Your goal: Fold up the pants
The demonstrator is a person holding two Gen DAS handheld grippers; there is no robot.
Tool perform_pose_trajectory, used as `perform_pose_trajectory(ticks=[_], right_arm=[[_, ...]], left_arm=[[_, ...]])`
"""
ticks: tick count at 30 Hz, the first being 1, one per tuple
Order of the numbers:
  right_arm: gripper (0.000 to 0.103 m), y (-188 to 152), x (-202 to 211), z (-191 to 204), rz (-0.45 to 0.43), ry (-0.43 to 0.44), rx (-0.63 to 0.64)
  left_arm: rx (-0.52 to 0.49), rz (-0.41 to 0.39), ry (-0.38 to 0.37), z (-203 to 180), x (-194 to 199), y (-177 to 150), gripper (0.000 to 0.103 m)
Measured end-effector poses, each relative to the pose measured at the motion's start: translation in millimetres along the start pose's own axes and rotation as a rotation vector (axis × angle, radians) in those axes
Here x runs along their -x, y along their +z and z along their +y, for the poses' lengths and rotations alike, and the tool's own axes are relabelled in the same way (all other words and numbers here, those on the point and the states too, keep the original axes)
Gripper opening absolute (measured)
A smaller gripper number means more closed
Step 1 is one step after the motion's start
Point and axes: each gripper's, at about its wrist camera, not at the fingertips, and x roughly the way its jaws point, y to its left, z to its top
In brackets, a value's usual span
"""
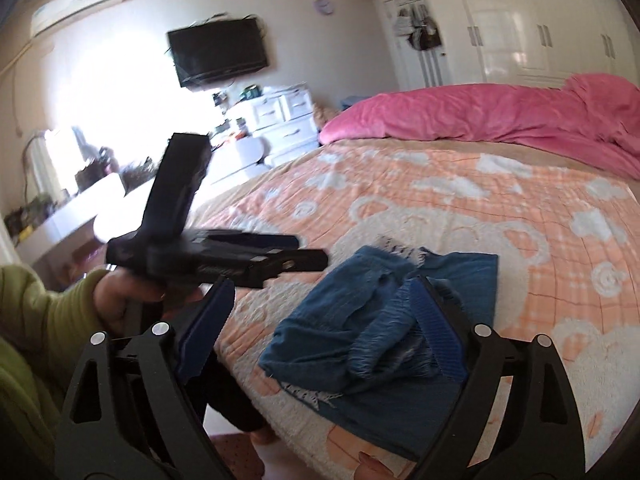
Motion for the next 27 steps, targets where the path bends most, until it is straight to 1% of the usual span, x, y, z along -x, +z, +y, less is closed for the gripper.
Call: perform_pose_trajectory(ticks=[1, 4, 6, 9, 10, 12, 16, 17, 19, 22, 24, 27], right_arm=[[0.083, 1, 1, -5, -0.009, -0.022, -0.014], [0.083, 1, 3, -10, -0.02, -0.114, -0.015], [0.083, 0, 2, -14, -0.017, -0.152, -0.025], [0.083, -2, -3, -30, 0.01, -0.217, -0.085], [0.083, -4, -5, -37, 0.025, -0.245, -0.109], [0.083, -8, -11, -50, 0.06, -0.265, -0.155], [0.082, -25, -30, -78, 0.187, -0.341, -0.272], [0.08, -29, -35, -83, 0.212, -0.348, -0.293], [0.069, -36, -42, -94, 0.252, -0.336, -0.35], [0.064, -41, -49, -105, 0.273, -0.307, -0.421], [0.064, -42, -54, -110, 0.286, -0.294, -0.452], [0.063, -46, -71, -117, 0.34, -0.276, -0.479]], left_arm=[[0.001, -0.003, 0.002, -1, 2, -1, 0.08], [0.001, -0.007, 0.0, -1, 6, -4, 0.081], [-0.001, -0.006, 0.002, -1, 6, -5, 0.081], [0.005, 0.003, 0.005, 1, 2, -7, 0.082], [0.007, 0.007, 0.007, 3, -1, -8, 0.082], [0.009, 0.019, 0.015, 5, -6, -11, 0.082], [0.03, 0.066, 0.032, 14, -27, -21, 0.082], [0.038, 0.078, 0.035, 16, -32, -23, 0.082], [0.062, 0.103, 0.025, 20, -43, -28, 0.082], [0.099, 0.126, 0.001, 25, -56, -32, 0.082], [0.126, 0.132, -0.024, 29, -63, -34, 0.082], [0.159, 0.123, -0.063, 33, -71, -34, 0.082]])
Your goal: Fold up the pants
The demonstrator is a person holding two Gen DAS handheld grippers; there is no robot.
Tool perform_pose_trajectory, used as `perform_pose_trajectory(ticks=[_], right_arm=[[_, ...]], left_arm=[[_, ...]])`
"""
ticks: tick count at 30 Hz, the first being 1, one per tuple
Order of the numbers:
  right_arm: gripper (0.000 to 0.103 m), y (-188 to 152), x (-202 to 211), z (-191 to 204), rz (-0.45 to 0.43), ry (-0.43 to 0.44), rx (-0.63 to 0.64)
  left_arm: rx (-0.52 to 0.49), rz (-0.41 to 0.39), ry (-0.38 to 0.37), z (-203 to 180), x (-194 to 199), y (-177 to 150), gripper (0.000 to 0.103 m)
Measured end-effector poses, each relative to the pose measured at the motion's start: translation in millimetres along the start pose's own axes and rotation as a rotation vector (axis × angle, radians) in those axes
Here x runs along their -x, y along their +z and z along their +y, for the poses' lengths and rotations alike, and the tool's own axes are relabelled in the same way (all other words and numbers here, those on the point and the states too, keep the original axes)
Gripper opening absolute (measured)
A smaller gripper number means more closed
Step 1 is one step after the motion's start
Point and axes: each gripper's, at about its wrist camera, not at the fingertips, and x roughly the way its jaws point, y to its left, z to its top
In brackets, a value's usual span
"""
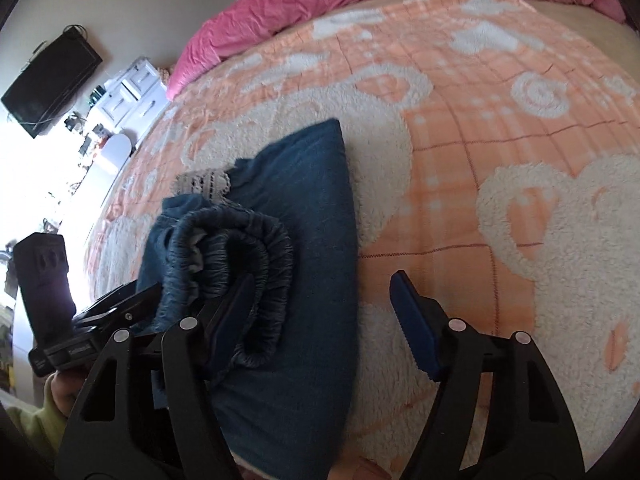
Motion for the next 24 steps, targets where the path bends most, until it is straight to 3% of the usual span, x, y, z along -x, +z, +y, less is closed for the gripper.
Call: perform_pose_trajectory(ticks=[2, 4, 5, 6, 7, 8, 9, 10, 14, 18, 24], right_arm=[[0.062, 0, -6, 0, 0.019, 0.0, -0.003], [0.046, 0, -8, -2, 0.024, 0.027, -0.016], [0.039, 0, -10, -3, 0.026, 0.046, -0.027], [0.03, -2, -10, -3, 0.025, 0.055, -0.037], [0.028, -2, -11, -2, 0.023, 0.055, -0.035], [0.025, -3, -11, 0, 0.018, 0.05, -0.025], [0.013, -4, -10, 5, 0.012, 0.065, -0.012], [0.011, -3, -8, 9, 0.0, 0.064, -0.006], [0.007, 0, 7, 37, -0.084, 0.062, 0.077], [0.007, 19, 21, 76, -0.179, 0.047, 0.221], [0.007, 59, -3, 78, -0.182, 0.03, 0.21]], left_arm=[[0.006, -0.003, -0.014, -2, -4, 1, 0.082], [0.011, 0.002, -0.03, -4, -8, 2, 0.079], [0.01, 0.005, -0.037, -6, -10, 2, 0.065], [0.007, 0.011, -0.037, -8, -11, 2, 0.061], [0.004, 0.009, -0.029, -11, -11, 3, 0.059], [0.002, 0.005, -0.034, -13, -10, 3, 0.05], [0.006, 0.003, -0.048, -14, -9, 4, 0.047], [0.008, 0.0, -0.048, -15, -8, 4, 0.044], [-0.001, -0.017, -0.029, -17, 0, 10, 0.032], [-0.031, -0.078, 0.004, -18, 13, 32, 0.032], [-0.047, -0.133, 0.056, -5, 9, 73, 0.032]])
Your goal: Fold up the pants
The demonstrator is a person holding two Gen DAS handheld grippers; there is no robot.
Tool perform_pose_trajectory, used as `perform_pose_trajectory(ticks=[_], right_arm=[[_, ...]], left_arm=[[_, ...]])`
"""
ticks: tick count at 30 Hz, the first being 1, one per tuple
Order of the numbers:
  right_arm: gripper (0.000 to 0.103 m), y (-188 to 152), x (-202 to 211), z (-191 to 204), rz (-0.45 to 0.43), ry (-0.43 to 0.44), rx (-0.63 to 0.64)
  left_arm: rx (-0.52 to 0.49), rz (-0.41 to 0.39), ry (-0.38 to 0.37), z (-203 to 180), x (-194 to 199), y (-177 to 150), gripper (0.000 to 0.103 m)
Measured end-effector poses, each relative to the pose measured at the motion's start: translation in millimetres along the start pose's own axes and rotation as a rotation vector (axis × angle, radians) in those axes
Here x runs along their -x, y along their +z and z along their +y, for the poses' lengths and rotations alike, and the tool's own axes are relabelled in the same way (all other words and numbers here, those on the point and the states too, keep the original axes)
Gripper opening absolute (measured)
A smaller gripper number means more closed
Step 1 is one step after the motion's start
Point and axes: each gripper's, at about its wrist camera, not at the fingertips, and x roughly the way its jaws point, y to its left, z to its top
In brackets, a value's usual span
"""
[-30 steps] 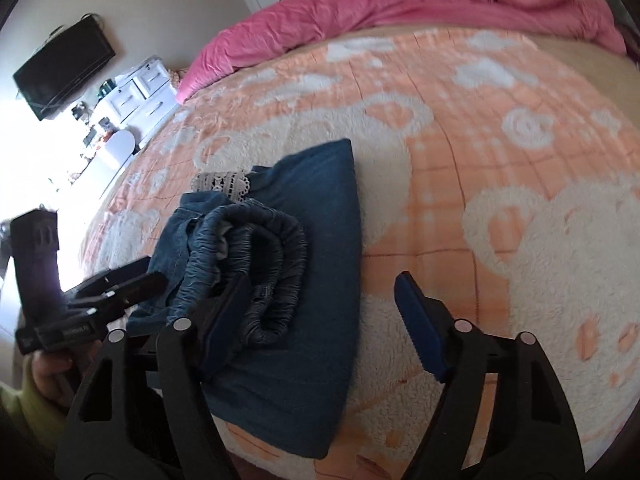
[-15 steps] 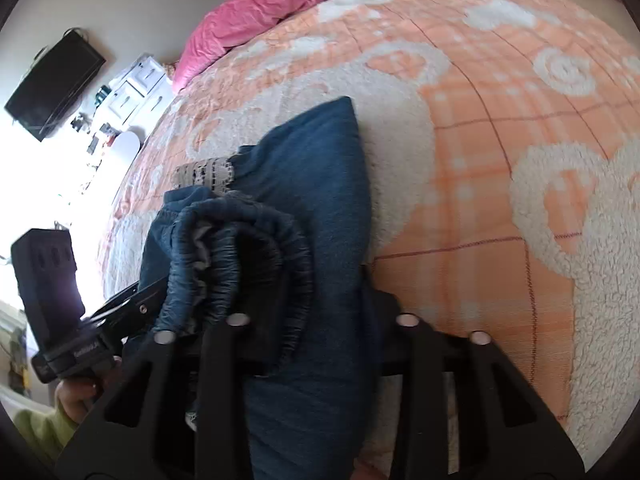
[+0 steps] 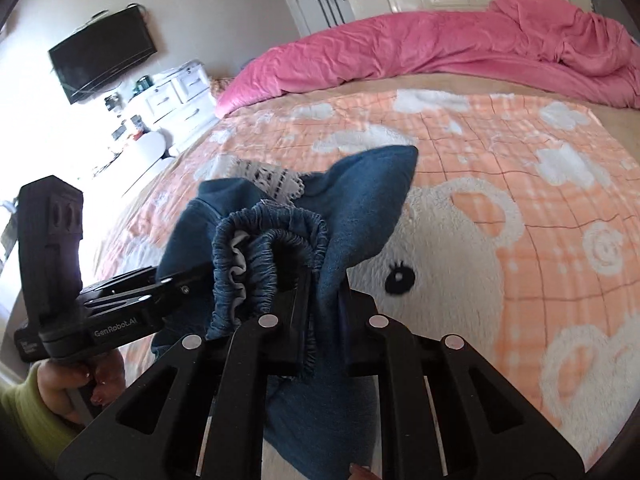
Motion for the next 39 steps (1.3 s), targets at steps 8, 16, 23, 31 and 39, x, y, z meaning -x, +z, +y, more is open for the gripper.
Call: perform_pose_trajectory(ticks=[8, 16, 23, 31, 39], right_arm=[[0.029, -14, -49, -32, 0.145, -0.147, -0.105], [0.063, -24, -34, -40, 0.124, -0.188, -0.141], [0.086, -37, 31, -23, 0.0, -0.209, -0.108], [0.094, -64, 76, 7, -0.084, -0.209, -0.024], [0.094, -94, 90, 40, -0.11, -0.267, 0.065]], left_arm=[[-0.038, 0.077, 0.093, 14, -49, -8, 0.058], [-0.048, 0.062, 0.127, 11, -21, -23, 0.083], [-0.056, 0.038, 0.087, 4, 22, -44, 0.094], [-0.045, 0.002, 0.099, 5, 68, -68, 0.098], [-0.041, -0.006, 0.128, 9, 85, -87, 0.098]])
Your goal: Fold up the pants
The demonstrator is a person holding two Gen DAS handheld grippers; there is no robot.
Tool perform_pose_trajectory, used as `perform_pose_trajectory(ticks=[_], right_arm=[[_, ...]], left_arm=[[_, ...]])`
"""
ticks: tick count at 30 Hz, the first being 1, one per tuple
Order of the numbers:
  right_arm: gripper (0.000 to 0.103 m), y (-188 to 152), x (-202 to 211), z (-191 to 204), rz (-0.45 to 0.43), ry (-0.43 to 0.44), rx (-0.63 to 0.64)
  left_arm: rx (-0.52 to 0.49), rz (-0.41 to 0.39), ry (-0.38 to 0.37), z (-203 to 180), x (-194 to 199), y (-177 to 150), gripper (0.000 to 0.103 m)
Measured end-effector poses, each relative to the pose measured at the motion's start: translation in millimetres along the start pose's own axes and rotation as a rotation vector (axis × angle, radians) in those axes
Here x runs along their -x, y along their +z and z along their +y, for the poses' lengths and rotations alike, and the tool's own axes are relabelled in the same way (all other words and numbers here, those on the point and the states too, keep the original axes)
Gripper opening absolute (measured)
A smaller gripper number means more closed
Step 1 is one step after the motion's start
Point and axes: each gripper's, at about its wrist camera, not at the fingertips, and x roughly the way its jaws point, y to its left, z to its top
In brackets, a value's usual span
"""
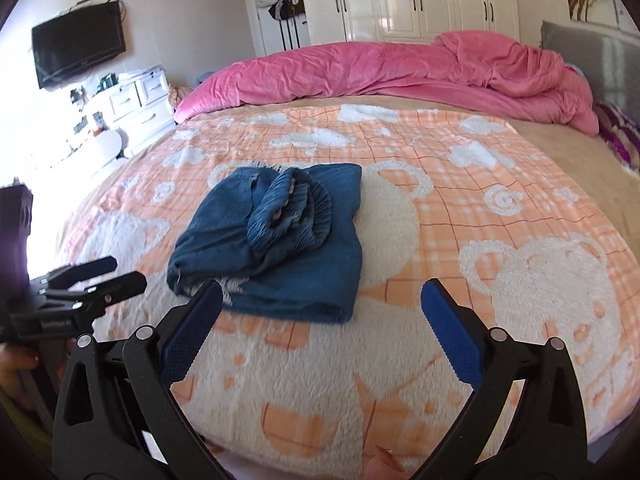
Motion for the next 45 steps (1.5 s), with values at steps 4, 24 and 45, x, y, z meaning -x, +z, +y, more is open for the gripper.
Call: perform_pose_trajectory(ticks=[4, 24, 45], right_arm=[[0.094, -14, 5, 5, -0.009, -0.022, 0.014], [0.094, -24, -10, -9, 0.014, -0.032, -0.041], [0.094, -28, -15, -8, 0.038, -0.027, -0.036]], left_arm=[[-0.006, 0.005, 0.012, 1, 0, -11, 0.098], [-0.008, 0.01, 0.006, -5, -4, -22, 0.098], [-0.01, 0.003, 0.01, -8, 0, -21, 0.098]])
